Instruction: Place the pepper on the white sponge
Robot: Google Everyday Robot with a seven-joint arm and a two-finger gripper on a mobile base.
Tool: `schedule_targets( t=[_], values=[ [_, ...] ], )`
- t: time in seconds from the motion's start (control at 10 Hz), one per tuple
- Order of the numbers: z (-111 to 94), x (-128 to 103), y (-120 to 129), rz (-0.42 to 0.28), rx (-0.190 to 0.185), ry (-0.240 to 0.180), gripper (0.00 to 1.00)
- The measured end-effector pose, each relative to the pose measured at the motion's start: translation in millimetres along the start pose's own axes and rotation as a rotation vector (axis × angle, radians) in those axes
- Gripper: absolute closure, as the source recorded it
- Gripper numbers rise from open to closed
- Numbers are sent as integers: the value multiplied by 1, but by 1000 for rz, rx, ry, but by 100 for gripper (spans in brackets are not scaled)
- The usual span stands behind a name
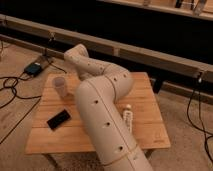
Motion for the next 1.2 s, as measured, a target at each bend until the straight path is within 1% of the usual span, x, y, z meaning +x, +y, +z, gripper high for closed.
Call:
schedule_targets(
  t=[0.3, 0.6, 1.0, 1.2],
  values=[
    [-14, 25, -30, 110, 7, -4, 100],
    [-13, 48, -54, 192, 1, -4, 100],
    [-4, 74, -77, 261, -3, -14, 100],
    [4, 83, -77, 262, -12, -7, 100]
  ],
)
